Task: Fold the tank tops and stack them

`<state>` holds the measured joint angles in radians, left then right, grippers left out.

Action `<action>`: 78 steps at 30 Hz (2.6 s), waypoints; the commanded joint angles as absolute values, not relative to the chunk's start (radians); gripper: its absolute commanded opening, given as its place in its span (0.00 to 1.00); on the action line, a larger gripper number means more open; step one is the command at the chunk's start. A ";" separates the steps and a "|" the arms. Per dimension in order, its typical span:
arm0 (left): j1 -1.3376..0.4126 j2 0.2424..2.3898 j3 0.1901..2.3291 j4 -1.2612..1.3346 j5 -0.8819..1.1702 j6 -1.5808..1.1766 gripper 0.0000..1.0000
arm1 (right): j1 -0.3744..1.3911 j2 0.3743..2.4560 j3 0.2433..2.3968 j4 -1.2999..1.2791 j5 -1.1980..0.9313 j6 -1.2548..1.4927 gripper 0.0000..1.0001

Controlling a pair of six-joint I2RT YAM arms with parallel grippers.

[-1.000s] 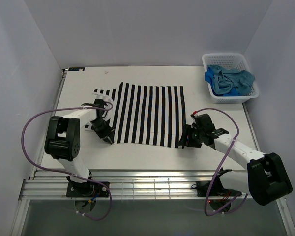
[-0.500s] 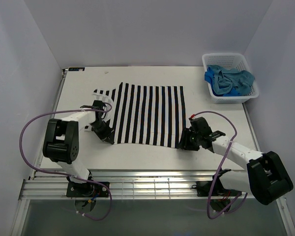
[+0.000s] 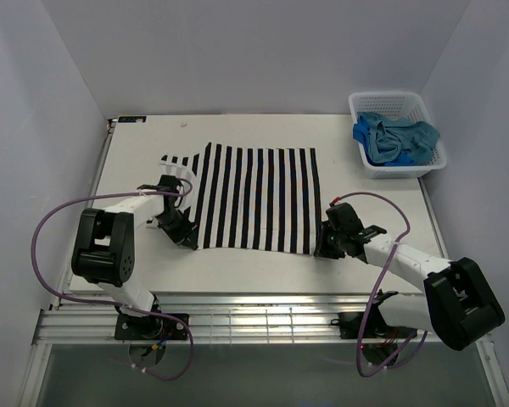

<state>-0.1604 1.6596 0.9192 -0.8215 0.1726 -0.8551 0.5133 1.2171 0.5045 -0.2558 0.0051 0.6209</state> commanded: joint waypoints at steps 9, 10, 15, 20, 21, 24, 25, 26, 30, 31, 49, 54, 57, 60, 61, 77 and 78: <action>-0.169 1.540 0.812 -0.857 0.184 -0.828 0.00 | 0.523 0.981 0.439 -0.320 -0.049 0.597 0.08; -0.169 1.526 0.793 -0.873 0.187 -0.825 0.00 | 0.526 0.959 0.433 -0.334 -0.064 0.598 0.08; -0.169 1.408 0.775 -0.929 0.202 -0.830 0.00 | 0.529 0.836 0.419 -0.458 -0.061 0.607 0.08; -0.169 1.411 0.844 -0.980 0.239 -0.807 0.00 | 0.531 0.819 0.440 -0.459 -0.081 0.612 0.08; -0.169 1.422 0.877 -0.989 0.241 -0.802 0.00 | 0.531 0.836 0.449 -0.459 -0.069 0.609 0.08; -0.169 1.468 0.937 -1.014 0.230 -0.793 0.00 | 0.529 0.876 0.500 -0.466 -0.032 0.598 0.08; -0.169 1.486 0.951 -1.020 0.230 -0.790 0.00 | 0.529 0.887 0.514 -0.469 -0.026 0.588 0.08; -0.169 1.496 0.965 -1.023 0.232 -0.790 0.00 | 0.529 0.896 0.529 -0.471 -0.015 0.583 0.08; -0.170 1.558 1.034 -1.042 0.242 -0.766 0.00 | 0.502 0.960 0.603 -0.485 -0.006 0.572 0.08; -0.169 1.572 1.058 -1.045 0.242 -0.762 0.00 | 0.494 0.968 0.613 -0.485 -0.008 0.568 0.08; -0.166 1.807 1.319 -1.100 0.209 -0.735 0.00 | 0.324 1.230 0.830 -0.474 -0.087 0.408 0.08; -0.166 1.864 1.399 -1.121 0.193 -0.716 0.00 | 0.305 1.275 0.865 -0.454 -0.101 0.396 0.08; -0.164 1.888 1.439 -1.134 0.186 -0.712 0.00 | 0.296 1.292 0.874 -0.446 -0.101 0.391 0.08; -0.166 1.913 1.471 -1.140 0.181 -0.707 0.00 | 0.287 1.308 0.880 -0.433 -0.106 0.384 0.08; -0.164 1.919 1.476 -1.143 0.178 -0.706 0.00 | 0.285 1.313 0.887 -0.430 -0.109 0.382 0.08; -0.161 2.045 1.568 -1.144 0.103 -0.707 0.00 | 0.265 1.457 0.937 -0.371 -0.121 0.354 0.08; -0.161 2.049 1.571 -1.143 0.075 -0.712 0.00 | 0.267 1.469 0.937 -0.361 -0.121 0.354 0.08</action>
<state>-0.1658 2.0426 1.5421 -1.1473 0.1467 -0.7139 0.2741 1.4479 0.8982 -0.4007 -0.1158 0.3756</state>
